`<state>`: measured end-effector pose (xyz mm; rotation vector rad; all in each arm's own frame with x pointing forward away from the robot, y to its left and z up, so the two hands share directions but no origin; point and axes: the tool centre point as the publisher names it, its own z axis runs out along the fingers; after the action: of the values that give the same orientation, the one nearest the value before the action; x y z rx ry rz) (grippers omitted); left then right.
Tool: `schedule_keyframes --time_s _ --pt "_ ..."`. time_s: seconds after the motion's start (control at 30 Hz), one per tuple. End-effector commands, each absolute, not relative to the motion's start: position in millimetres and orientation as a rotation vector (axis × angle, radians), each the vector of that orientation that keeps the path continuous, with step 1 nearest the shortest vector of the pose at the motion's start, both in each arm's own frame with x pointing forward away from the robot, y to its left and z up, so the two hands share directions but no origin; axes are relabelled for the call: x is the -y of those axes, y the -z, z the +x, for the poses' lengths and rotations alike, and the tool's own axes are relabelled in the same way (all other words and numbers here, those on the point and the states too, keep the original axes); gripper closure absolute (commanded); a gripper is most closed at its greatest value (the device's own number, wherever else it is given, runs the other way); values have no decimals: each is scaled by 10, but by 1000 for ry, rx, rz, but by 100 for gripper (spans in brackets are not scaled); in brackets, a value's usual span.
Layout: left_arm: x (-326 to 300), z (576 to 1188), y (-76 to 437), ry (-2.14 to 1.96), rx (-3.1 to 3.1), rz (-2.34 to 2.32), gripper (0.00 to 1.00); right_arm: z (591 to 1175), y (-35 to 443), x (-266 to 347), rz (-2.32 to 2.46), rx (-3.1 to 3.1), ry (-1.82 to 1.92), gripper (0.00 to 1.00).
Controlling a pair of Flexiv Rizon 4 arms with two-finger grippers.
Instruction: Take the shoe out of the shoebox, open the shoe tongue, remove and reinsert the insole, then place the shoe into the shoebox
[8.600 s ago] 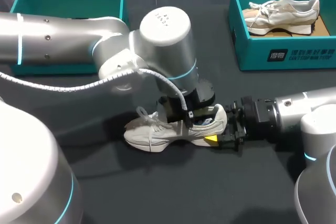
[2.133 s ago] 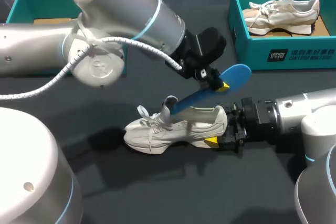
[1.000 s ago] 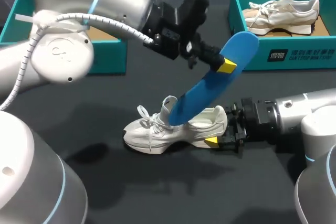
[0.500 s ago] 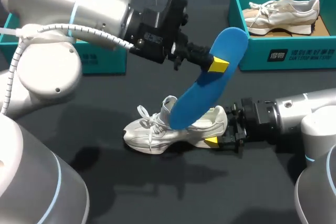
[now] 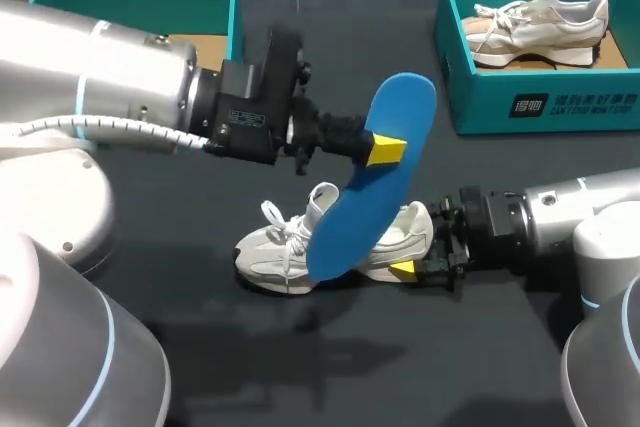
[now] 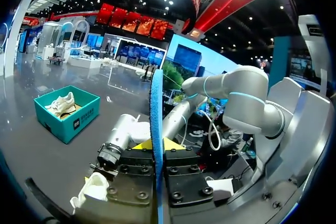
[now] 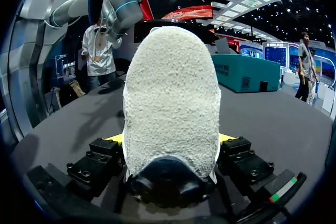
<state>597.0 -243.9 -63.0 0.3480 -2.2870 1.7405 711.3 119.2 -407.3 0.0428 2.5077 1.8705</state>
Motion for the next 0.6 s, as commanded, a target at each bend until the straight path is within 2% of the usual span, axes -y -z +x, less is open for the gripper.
schedule_keyframes --time_s 0.03,0.6 --pt "2354 5944 708 -1832 2218 418 100 7104 4060 -1202 44 -2512 -1864 100" --pt "2076 6032 681 -1889 2091 563 100 7104 4060 -1202 44 -2512 -1864 100"
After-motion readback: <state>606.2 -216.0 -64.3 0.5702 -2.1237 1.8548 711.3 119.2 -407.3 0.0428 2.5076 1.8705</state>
